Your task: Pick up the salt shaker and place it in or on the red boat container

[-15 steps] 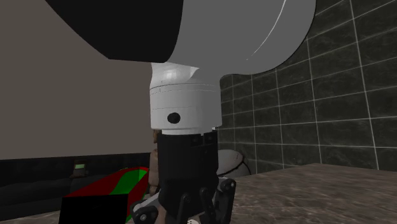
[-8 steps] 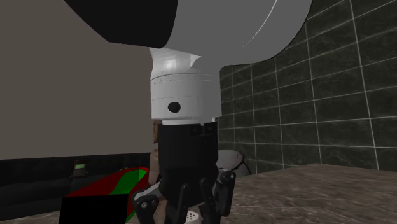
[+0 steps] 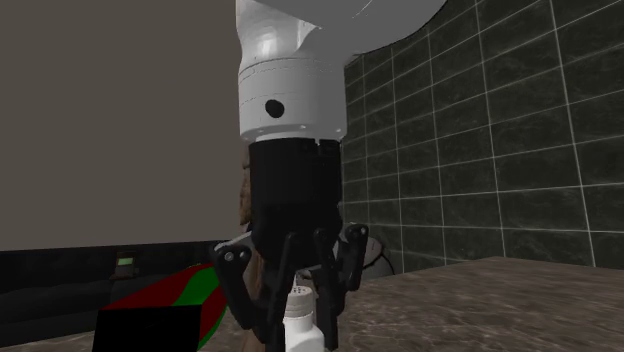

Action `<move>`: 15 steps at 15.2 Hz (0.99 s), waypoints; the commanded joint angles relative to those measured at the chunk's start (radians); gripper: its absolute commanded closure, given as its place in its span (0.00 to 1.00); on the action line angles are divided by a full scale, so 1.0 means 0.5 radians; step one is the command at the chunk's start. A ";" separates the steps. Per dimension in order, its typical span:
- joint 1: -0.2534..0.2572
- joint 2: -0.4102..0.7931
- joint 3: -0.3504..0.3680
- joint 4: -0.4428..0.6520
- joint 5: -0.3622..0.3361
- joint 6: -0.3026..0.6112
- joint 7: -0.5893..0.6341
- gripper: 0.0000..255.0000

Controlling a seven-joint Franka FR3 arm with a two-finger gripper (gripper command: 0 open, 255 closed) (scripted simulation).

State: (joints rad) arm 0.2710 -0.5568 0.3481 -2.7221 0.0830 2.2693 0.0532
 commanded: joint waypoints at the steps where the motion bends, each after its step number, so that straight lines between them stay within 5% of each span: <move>1: 0.004 -0.038 -0.015 0.034 0.001 -0.072 -0.012 1.00; 15: 0.005 -0.185 -0.086 0.319 -0.013 -0.501 -0.059 1.00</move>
State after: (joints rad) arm 0.2740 -0.6473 0.3063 -2.5745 0.0771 2.0330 0.0241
